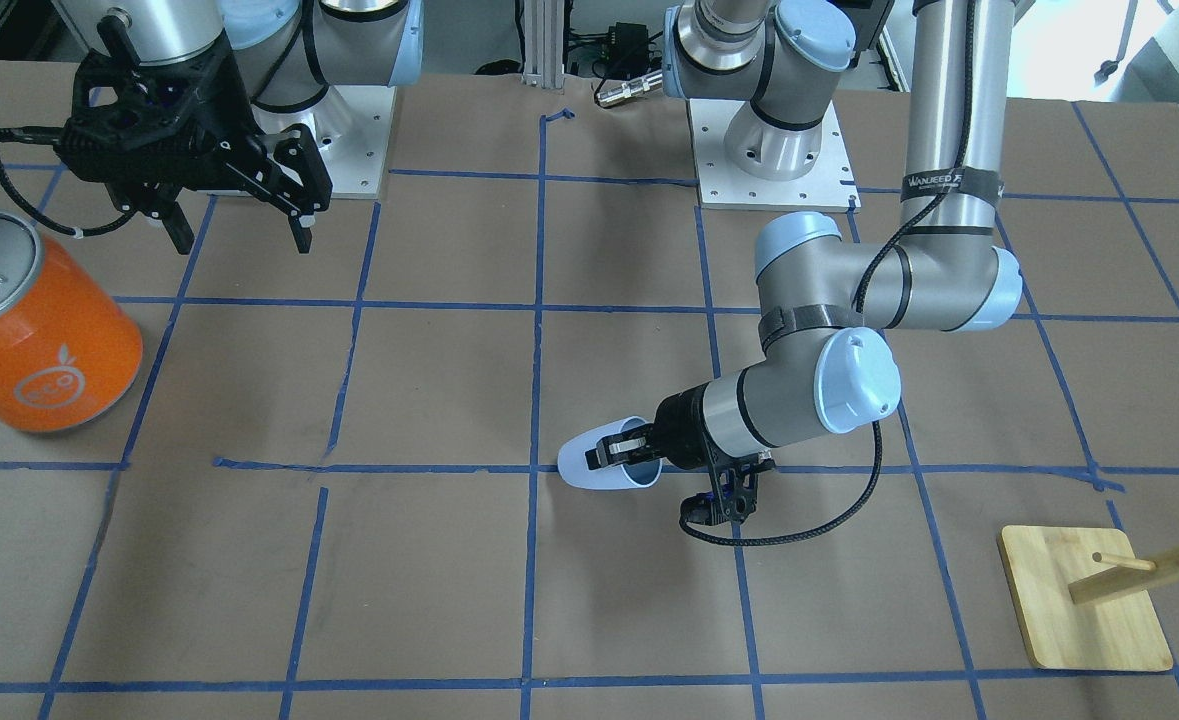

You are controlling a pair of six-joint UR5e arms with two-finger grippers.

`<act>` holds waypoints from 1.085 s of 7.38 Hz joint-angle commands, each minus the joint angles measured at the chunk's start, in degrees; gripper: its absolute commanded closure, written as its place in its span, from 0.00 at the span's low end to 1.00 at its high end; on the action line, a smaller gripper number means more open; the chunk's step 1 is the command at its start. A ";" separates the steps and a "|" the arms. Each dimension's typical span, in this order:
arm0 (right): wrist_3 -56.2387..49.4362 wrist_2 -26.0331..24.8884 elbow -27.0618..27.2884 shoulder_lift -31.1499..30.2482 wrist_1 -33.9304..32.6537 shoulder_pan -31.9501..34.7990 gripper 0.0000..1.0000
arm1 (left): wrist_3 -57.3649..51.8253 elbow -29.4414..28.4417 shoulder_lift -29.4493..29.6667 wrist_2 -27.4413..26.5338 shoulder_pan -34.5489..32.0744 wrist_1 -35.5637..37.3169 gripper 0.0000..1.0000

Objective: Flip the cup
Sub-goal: 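Close the left gripper on the cup rim, then lift the cup with the left gripper and rotate it upright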

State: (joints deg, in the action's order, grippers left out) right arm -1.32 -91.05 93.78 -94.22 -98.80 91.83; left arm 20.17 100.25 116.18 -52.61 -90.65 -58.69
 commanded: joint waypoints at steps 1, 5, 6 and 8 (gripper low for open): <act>0.09 0.00 0.00 0.00 0.19 0.02 0.00 | 5.38 -3.98 -0.87 -4.22 -0.14 -0.29 1.00; 0.09 0.00 0.00 0.00 0.19 0.02 0.00 | -4.37 -11.19 -3.15 -29.86 0.21 -3.43 1.00; -0.09 0.43 -0.17 0.09 -0.86 -0.07 0.00 | -13.31 -12.43 -2.54 -38.27 0.47 -3.45 1.00; 0.00 1.32 -1.05 0.35 -1.48 -0.25 0.00 | -21.38 -12.53 -0.96 -40.38 3.18 -2.93 1.00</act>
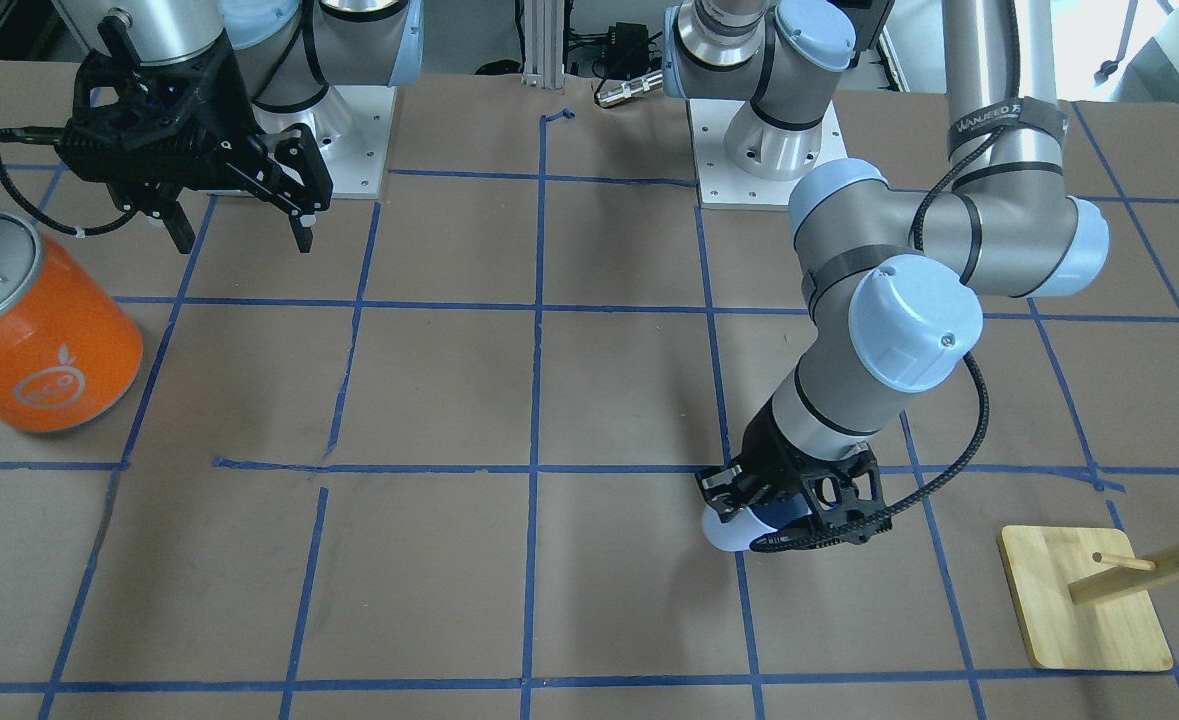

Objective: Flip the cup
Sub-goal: 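Lift the cup with the left gripper and rotate it upright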

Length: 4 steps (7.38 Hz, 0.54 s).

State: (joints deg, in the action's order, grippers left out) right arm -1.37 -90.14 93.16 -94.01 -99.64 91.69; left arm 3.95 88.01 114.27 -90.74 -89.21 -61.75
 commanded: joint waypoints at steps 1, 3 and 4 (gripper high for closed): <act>0.05 0.49 -1.57 0.75 -0.91 -0.46 0.00 | -5.61 -0.21 1.92 -2.34 2.54 0.40 1.00; -0.04 1.19 -3.33 2.51 -0.82 -0.64 0.00 | -6.76 -0.30 4.20 -2.52 2.90 4.84 1.00; -0.04 1.19 -3.16 2.52 -0.74 -0.64 0.00 | -6.76 -0.30 5.26 -2.60 2.90 5.14 1.00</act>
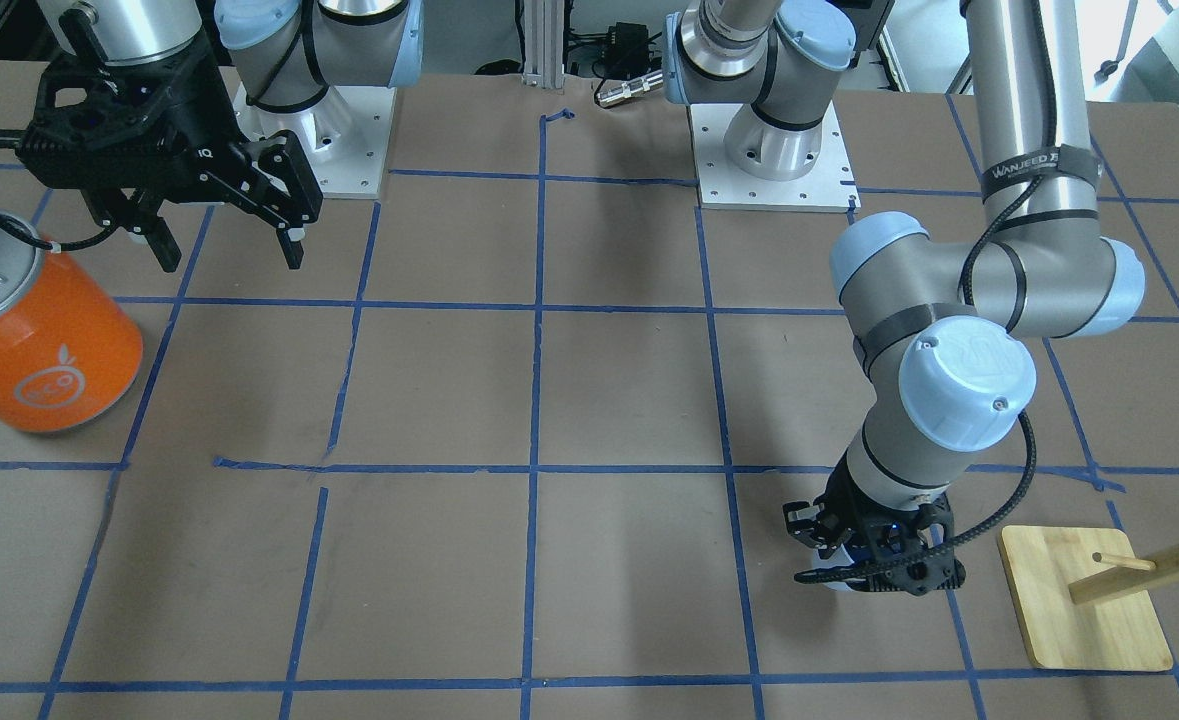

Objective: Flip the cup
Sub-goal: 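Lift the cup with the left gripper and rotate it upright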

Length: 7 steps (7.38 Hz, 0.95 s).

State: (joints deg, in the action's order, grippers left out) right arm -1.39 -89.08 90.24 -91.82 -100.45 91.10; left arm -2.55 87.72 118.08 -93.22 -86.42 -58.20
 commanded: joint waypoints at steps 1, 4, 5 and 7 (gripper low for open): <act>-0.01 0.14 0.02 0.33 0.08 0.04 0.00 | -0.35 -0.09 2.06 -2.30 0.11 1.69 1.00; -0.01 0.05 0.29 0.33 0.25 0.04 0.00 | -0.43 0.26 2.33 -3.11 0.55 1.69 1.00; -0.01 -0.04 0.29 0.33 0.25 0.04 0.00 | 0.35 0.09 2.59 -3.02 0.55 1.69 0.82; -0.01 -0.04 0.37 0.15 0.34 0.04 0.00 | 0.53 0.08 2.16 -3.20 0.46 1.51 0.11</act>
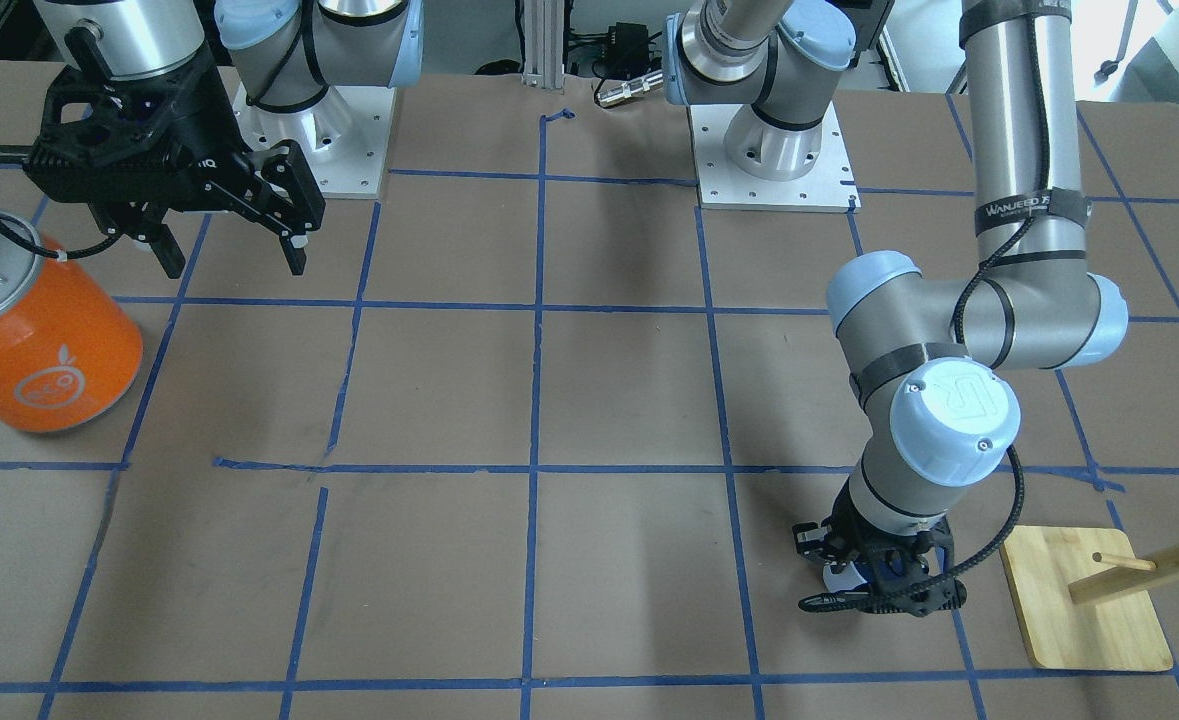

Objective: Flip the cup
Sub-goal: 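Set the cup upright near the wooden stand and open the left gripper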

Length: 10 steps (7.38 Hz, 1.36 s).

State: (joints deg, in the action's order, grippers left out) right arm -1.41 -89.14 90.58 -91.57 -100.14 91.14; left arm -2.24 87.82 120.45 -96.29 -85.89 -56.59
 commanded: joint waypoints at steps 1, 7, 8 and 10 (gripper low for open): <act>0.00 -0.06 0.12 -0.01 0.03 0.00 0.00 | 0.22 -0.02 -1.09 -0.39 0.02 -0.53 0.00; 0.00 -0.50 0.29 -0.36 0.21 0.09 0.00 | -0.30 -5.56 -20.83 0.39 -0.50 -30.12 0.00; 0.00 -0.24 0.29 -0.27 0.21 0.09 0.00 | -0.13 -5.21 -24.35 3.19 -0.77 -33.55 0.00; 0.00 -0.50 0.38 -0.36 0.29 0.00 0.00 | 0.57 -2.32 -27.36 3.22 -0.95 -32.79 0.00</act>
State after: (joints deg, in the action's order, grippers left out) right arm -1.41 -89.47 90.90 -91.87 -99.91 91.22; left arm -1.86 83.89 95.47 -93.38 -86.73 -89.07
